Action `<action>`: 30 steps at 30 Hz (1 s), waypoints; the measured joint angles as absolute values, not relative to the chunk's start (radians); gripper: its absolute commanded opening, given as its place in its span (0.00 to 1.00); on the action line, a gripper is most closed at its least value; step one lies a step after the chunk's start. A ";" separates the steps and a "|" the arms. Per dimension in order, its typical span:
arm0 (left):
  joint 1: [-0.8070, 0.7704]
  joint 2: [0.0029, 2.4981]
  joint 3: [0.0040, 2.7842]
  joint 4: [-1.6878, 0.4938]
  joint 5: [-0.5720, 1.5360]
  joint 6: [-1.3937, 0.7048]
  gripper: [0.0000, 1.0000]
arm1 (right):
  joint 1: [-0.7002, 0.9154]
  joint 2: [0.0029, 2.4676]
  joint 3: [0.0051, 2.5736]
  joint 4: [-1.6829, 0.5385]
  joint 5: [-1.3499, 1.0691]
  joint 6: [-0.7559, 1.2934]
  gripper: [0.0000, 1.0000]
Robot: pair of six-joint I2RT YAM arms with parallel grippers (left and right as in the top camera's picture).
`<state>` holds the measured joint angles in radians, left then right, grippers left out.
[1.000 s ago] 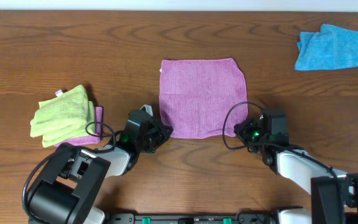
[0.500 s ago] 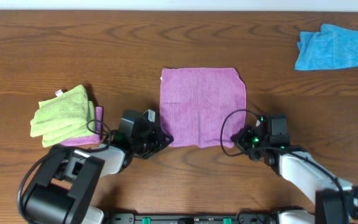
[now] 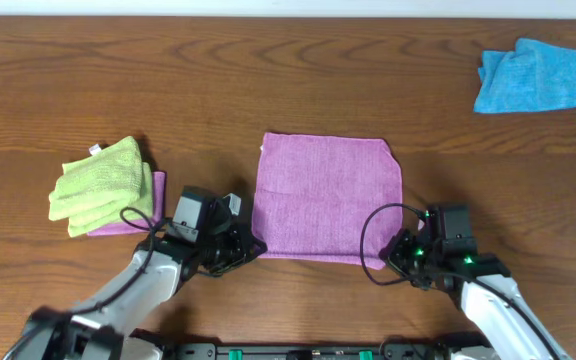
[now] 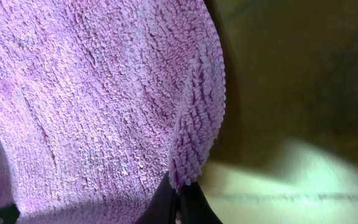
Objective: Fold the cloth
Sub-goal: 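Lift the near edge and fold it forward over the far half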
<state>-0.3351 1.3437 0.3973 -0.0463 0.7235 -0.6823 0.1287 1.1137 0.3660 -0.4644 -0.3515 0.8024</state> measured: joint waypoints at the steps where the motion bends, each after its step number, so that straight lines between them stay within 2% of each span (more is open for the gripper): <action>1: -0.335 1.325 0.397 -0.064 0.726 -0.680 0.06 | 0.129 1.100 0.366 -0.480 -0.356 0.802 0.01; 11: -0.336 1.158 0.398 -0.124 0.719 -0.723 0.06 | 0.129 0.989 0.422 -0.608 -0.347 0.777 0.01; 18: -0.338 1.145 0.443 -0.192 0.672 -0.765 0.06 | 0.129 0.987 0.506 -0.630 -0.315 0.738 0.01; 25: -0.344 1.158 0.568 -0.202 0.555 -0.771 0.06 | 0.130 0.993 0.537 -0.580 -0.282 0.722 0.01; 30: -0.344 1.257 0.579 -0.092 0.515 -0.782 0.06 | 0.134 1.069 0.545 -0.480 -0.253 0.720 0.01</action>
